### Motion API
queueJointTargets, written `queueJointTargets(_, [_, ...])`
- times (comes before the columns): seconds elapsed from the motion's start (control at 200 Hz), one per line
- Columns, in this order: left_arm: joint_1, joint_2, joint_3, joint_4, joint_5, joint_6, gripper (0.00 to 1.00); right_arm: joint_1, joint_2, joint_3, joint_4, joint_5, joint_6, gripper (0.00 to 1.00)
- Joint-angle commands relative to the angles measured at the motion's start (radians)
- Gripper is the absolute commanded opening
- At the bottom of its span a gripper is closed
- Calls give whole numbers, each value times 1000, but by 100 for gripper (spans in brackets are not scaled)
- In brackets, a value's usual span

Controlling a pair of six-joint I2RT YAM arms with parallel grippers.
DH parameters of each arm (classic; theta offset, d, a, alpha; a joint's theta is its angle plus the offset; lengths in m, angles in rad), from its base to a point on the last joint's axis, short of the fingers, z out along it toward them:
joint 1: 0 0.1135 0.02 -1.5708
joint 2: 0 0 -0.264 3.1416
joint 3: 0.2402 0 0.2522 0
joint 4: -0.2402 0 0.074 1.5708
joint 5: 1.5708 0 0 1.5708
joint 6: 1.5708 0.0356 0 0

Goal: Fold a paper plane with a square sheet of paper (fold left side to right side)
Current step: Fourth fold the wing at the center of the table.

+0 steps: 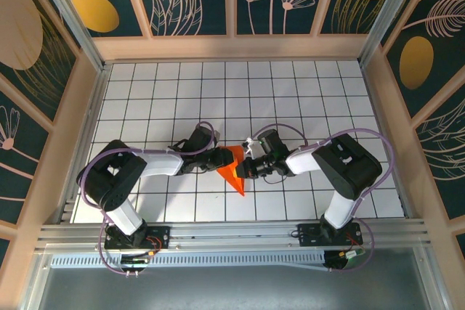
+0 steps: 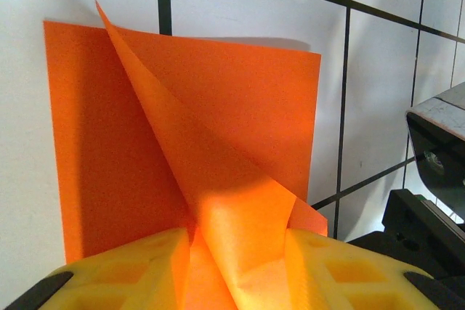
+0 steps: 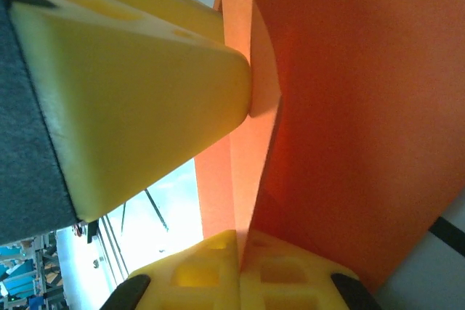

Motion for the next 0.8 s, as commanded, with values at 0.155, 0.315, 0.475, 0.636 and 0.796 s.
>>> queueJointTargets(0.155, [-6, 24, 2, -63, -33, 22, 39, -14, -38, 21, -7, -12, 2, 14])
queueJointTargets(0.315, [-5, 24, 4, -66, -33, 26, 39, -30, -93, 8, -20, -10, 4, 25])
queueJointTargets(0.475, [-5, 52, 2, -65, -33, 26, 39, -66, -168, -22, -48, -28, -10, 38])
queueJointTargets(0.636, [-5, 47, 1, -59, -31, 24, 39, -119, -231, -52, -88, -35, -27, 42])
queueJointTargets(0.796, [-6, 43, -1, -57, -33, 23, 39, -119, -211, -43, -87, -42, -4, 38])
